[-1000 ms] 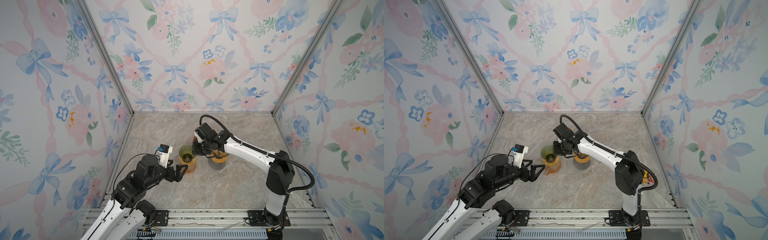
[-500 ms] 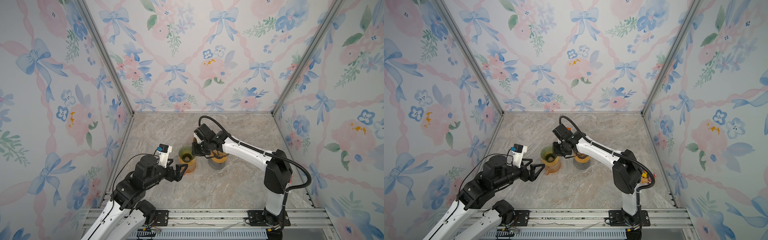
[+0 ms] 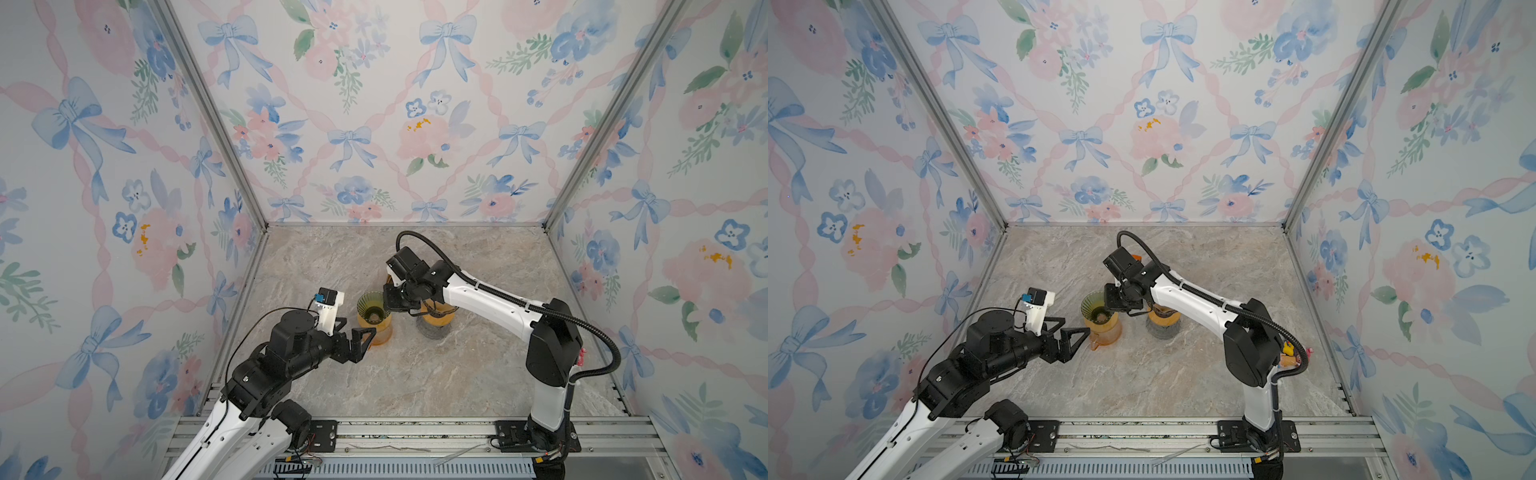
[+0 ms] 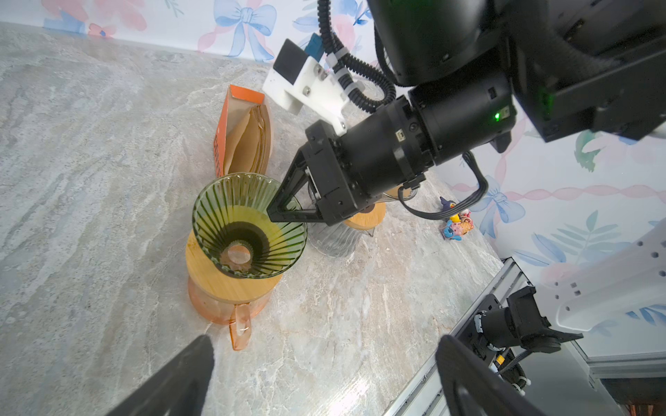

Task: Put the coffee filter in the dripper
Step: 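Lower the green dripper into the wooden ring's hole with the right gripper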

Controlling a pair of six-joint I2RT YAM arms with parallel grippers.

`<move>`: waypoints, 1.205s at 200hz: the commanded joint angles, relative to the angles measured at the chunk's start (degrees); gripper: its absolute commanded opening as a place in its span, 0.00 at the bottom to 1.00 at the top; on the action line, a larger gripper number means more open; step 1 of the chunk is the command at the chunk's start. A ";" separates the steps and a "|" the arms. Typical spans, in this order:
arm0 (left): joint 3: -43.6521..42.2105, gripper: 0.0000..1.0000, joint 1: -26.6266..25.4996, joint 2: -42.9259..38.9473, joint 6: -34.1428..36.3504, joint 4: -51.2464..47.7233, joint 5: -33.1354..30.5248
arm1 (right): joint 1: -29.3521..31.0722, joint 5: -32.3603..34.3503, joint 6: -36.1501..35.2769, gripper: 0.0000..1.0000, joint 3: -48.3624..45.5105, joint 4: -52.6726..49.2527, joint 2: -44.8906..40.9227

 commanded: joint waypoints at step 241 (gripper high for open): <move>-0.64 0.98 0.33 1.79 0.53 0.95 0.84 | 0.67 1.59 0.05 0.16 -0.58 -0.13 -1.65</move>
